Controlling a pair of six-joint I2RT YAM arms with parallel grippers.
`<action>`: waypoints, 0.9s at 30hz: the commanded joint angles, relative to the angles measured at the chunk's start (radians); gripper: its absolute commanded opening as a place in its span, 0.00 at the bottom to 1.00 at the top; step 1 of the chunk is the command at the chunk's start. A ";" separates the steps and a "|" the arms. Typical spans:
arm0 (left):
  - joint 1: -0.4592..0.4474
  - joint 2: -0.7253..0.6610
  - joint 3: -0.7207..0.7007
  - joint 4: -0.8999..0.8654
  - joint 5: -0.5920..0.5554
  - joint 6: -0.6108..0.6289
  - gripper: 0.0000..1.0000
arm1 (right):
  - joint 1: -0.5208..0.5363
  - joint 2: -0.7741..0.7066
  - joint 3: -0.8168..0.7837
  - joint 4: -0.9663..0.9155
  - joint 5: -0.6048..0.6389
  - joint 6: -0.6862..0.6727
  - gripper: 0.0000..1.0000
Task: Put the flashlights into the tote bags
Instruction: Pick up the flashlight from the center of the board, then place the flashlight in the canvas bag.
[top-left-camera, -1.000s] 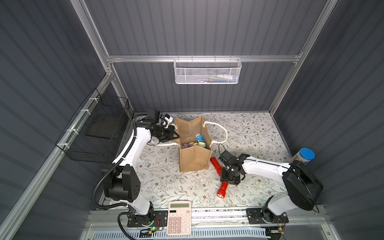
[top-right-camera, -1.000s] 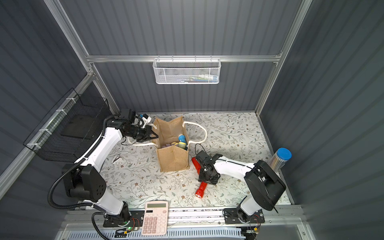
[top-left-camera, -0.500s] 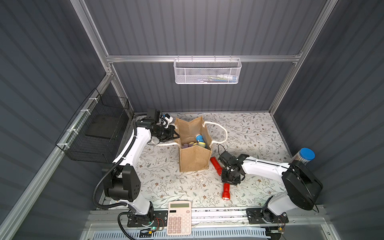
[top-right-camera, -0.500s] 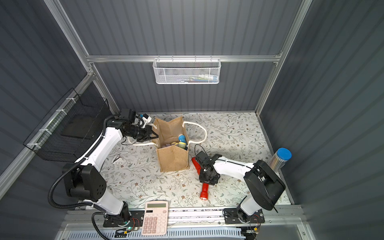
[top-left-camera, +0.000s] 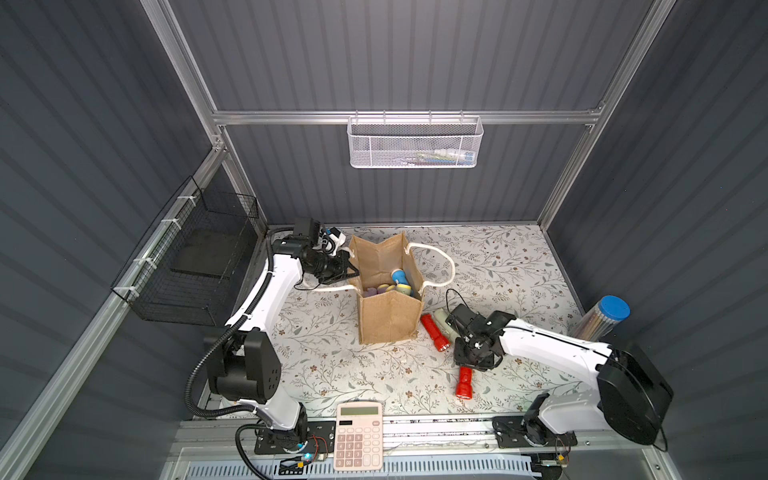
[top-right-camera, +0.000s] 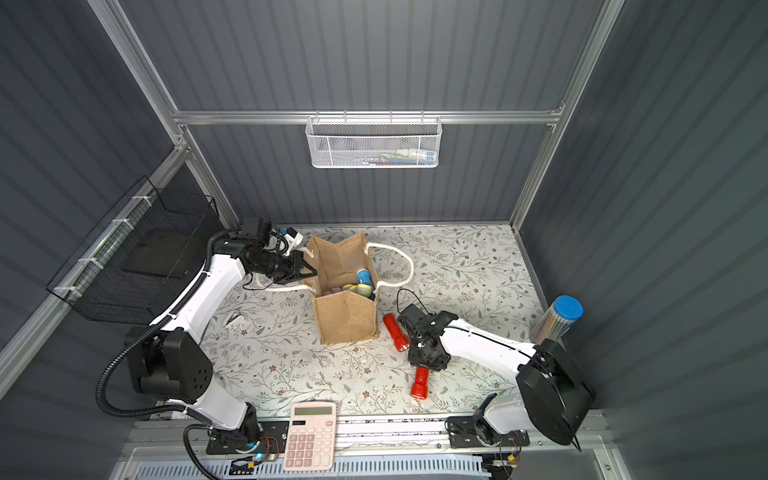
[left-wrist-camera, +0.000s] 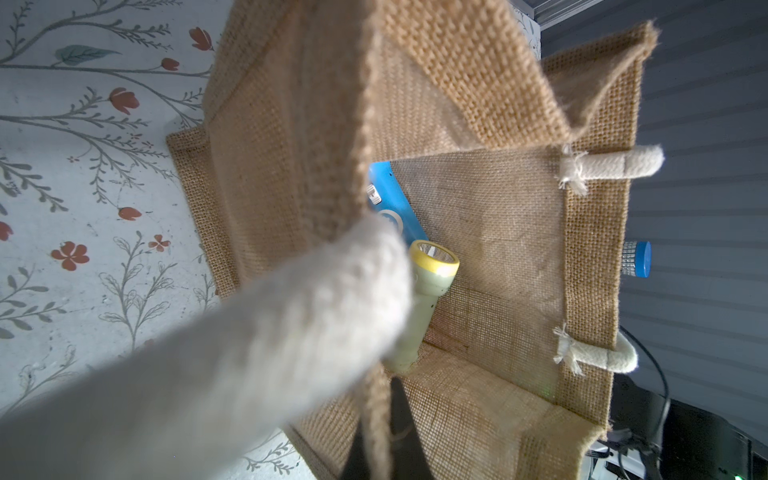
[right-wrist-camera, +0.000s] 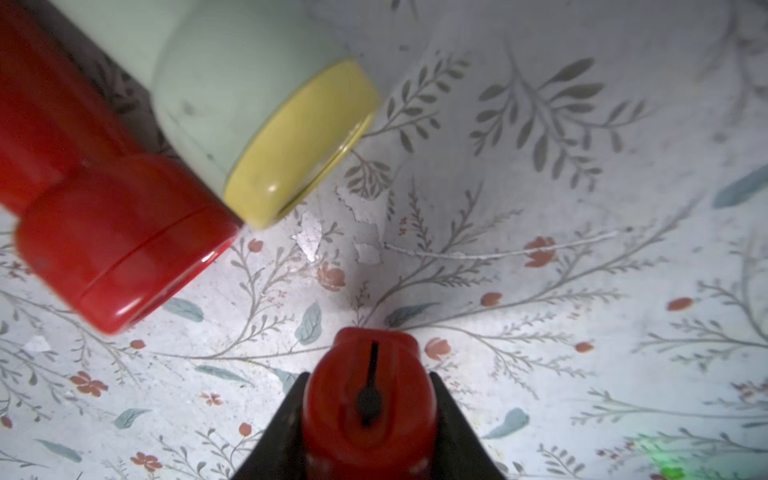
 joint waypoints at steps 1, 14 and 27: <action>0.009 0.002 0.032 0.025 0.029 0.004 0.00 | -0.010 -0.060 0.033 -0.104 0.108 0.012 0.18; 0.009 -0.021 0.032 0.032 0.073 0.003 0.00 | -0.171 -0.284 0.360 -0.201 0.199 -0.158 0.15; 0.009 -0.029 0.021 0.027 0.057 0.002 0.00 | -0.183 -0.177 0.645 0.069 0.066 -0.277 0.13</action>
